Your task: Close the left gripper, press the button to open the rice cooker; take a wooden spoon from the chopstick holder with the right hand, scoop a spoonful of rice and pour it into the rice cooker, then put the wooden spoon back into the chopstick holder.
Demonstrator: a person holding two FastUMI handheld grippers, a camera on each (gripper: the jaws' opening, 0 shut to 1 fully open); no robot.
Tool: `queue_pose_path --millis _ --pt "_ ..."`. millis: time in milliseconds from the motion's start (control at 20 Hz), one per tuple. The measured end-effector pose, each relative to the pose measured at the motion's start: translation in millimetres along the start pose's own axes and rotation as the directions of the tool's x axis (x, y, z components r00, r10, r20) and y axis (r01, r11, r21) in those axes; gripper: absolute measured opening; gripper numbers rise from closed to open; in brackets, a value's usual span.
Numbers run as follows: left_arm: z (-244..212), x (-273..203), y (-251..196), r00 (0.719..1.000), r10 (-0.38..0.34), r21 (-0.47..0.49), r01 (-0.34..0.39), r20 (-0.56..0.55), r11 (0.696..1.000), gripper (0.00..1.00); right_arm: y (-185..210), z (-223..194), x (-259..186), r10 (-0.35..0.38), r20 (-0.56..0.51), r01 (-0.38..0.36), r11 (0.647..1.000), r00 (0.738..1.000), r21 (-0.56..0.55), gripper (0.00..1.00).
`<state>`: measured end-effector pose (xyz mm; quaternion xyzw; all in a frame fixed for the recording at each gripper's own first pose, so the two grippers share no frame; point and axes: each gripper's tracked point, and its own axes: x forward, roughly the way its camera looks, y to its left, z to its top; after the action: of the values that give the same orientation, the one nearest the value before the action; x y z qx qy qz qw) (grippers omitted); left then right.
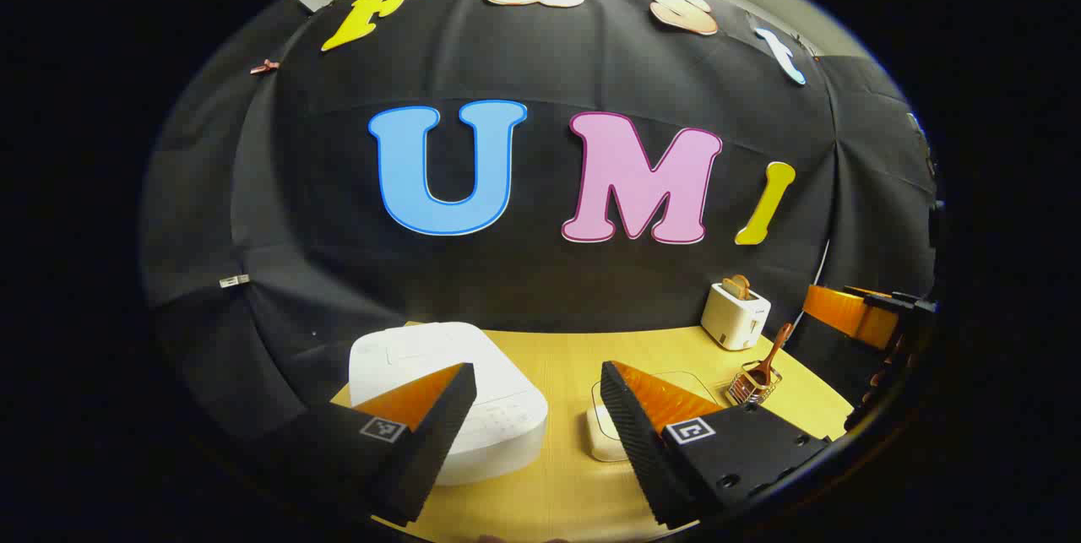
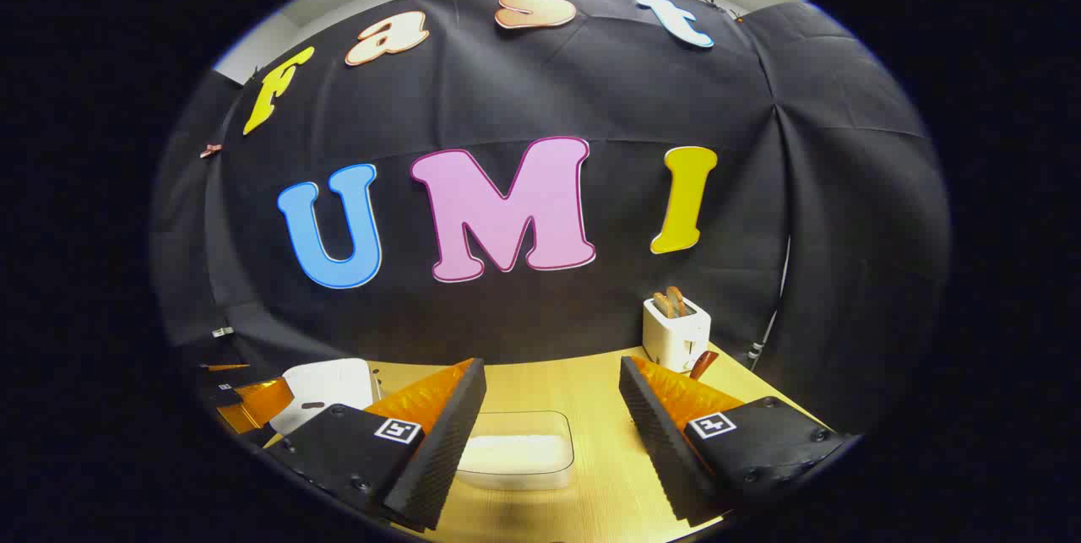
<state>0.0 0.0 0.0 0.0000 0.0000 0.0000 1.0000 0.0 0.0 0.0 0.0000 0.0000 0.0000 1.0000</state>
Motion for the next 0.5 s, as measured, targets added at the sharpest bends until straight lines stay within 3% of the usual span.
queue_pose_path --millis 50,500 --pt "-1.4 0.6 -5.1 1.0 -0.007 0.011 0.007 -0.001 1.0 0.96 -1.1 0.0 0.9 0.005 0.004 -0.005 1.0 1.0 -0.004 0.98" --pt "-2.1 7.5 -9.6 1.0 -0.004 0.026 0.004 -0.017 1.0 0.95 -8.5 -13.0 6.5 0.024 -0.033 -0.023 1.0 0.999 0.015 0.98"
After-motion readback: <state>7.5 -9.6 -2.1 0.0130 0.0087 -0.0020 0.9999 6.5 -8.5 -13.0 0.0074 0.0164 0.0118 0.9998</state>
